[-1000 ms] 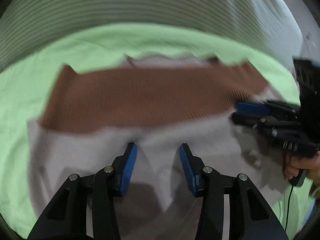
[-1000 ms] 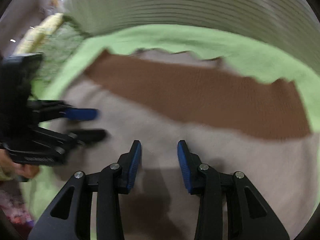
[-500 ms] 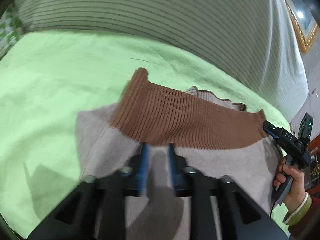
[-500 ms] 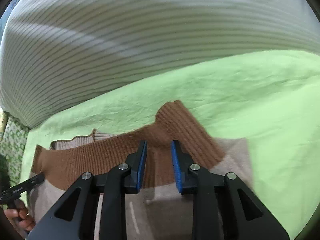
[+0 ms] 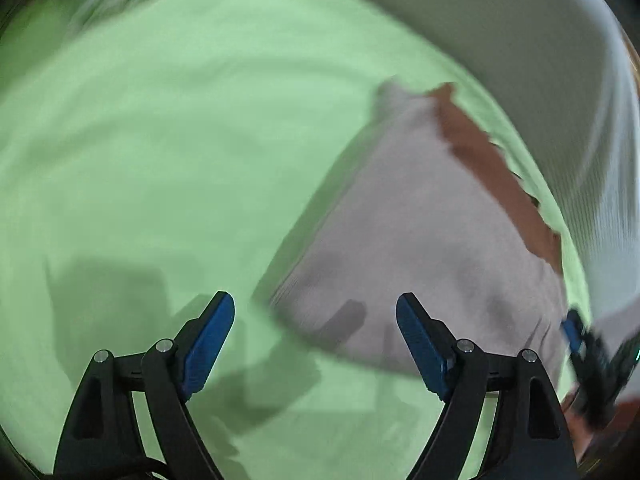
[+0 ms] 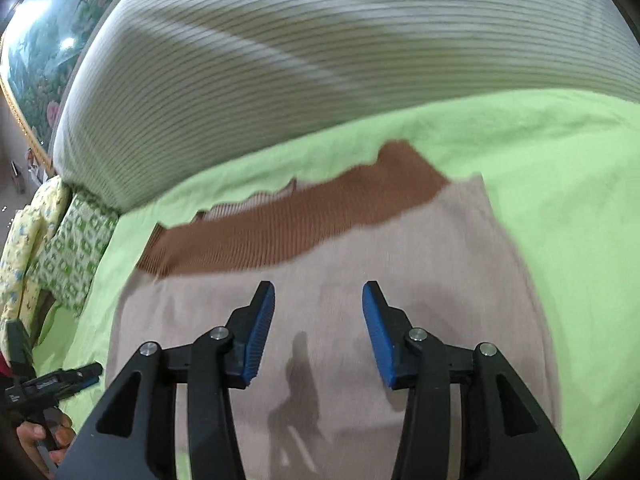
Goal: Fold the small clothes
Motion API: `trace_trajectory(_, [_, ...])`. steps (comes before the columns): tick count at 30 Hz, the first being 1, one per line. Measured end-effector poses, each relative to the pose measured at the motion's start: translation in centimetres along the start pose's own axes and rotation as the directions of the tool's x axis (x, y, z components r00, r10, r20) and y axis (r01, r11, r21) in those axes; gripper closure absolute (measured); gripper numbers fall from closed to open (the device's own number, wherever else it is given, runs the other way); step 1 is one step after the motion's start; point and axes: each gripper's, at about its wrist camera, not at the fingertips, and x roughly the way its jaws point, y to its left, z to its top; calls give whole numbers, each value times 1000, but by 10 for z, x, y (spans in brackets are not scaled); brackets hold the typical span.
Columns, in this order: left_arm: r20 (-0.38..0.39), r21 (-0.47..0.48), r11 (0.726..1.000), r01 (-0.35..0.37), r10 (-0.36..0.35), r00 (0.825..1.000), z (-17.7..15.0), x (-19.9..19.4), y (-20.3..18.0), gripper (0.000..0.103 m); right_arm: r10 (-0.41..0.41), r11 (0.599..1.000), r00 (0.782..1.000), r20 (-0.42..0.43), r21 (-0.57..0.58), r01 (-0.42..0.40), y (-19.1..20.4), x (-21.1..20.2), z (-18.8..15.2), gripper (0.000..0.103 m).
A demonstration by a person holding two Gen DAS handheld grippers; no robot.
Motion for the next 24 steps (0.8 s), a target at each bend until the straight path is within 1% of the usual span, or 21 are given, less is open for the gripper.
trace_trajectory(1, [-18,-35,999,25,-26,999,-5,4,6,19,-2,1000,1000,-5,-1,2,1,-4,-5,56])
trace_trajectory(3, [-55,-93,995,43,-49,997,-13,14,14,19,4,1000,1000,-13,13,-4,-2,-11,-16,55])
trace_trajectory(4, [-44,-102,994,41,-46,998,-14,15,14,19,6,1000,1000,-20,18,-6,-1,-11,-19,55])
trace_trajectory(6, [-11,-97,994,50,-52,999,-14,21,6,19,2,1000,1000,-28,26,-2,0,-10,-25,55])
trace_trajectory(11, [-40,-98,990,103,-107,993,4,40,-13,19,3,1000,999,-32,12,-3,2,-17,-31,55])
trace_trajectory(15, [-17,-108,986,129,-132,991,22,52,-27,18,0,1000,999,-33,-7,-1,3,-14,-29,55])
trace_trajectory(16, [-11,-108,984,140,-142,990,24,54,-30,19,-9,1000,999,-31,-19,8,4,-11,-28,55])
trace_trajectory(17, [-4,-110,983,150,-151,988,25,55,-33,23,-27,999,999,-29,-34,26,4,-9,-26,55])
trace_trajectory(18, [3,-113,981,159,-159,987,27,55,-34,36,-42,998,999,-27,-47,41,6,-6,-26,55])
trace_trajectory(19, [4,-109,979,172,-173,985,26,56,-36,58,-51,997,998,-26,-56,50,7,-3,-24,55])
trace_trajectory(20, [-6,-93,977,190,-191,982,26,58,-39,73,-56,996,998,-25,-64,55,7,1,-22,56])
trace_trajectory(21, [-5,-70,979,189,-190,982,26,56,-41,74,-57,996,998,-26,-72,55,9,6,-19,63])
trace_trajectory(22, [9,-47,983,179,-179,984,25,54,-46,77,-49,996,998,-32,-80,46,10,10,-16,67])
trace_trajectory(23, [18,-22,985,173,-173,985,24,52,-52,79,-41,995,998,-38,-89,38,12,15,-13,74])
trace_trajectory(24, [27,1,985,171,-171,985,24,48,-57,80,-31,994,999,-38,-103,27,15,21,-9,76])
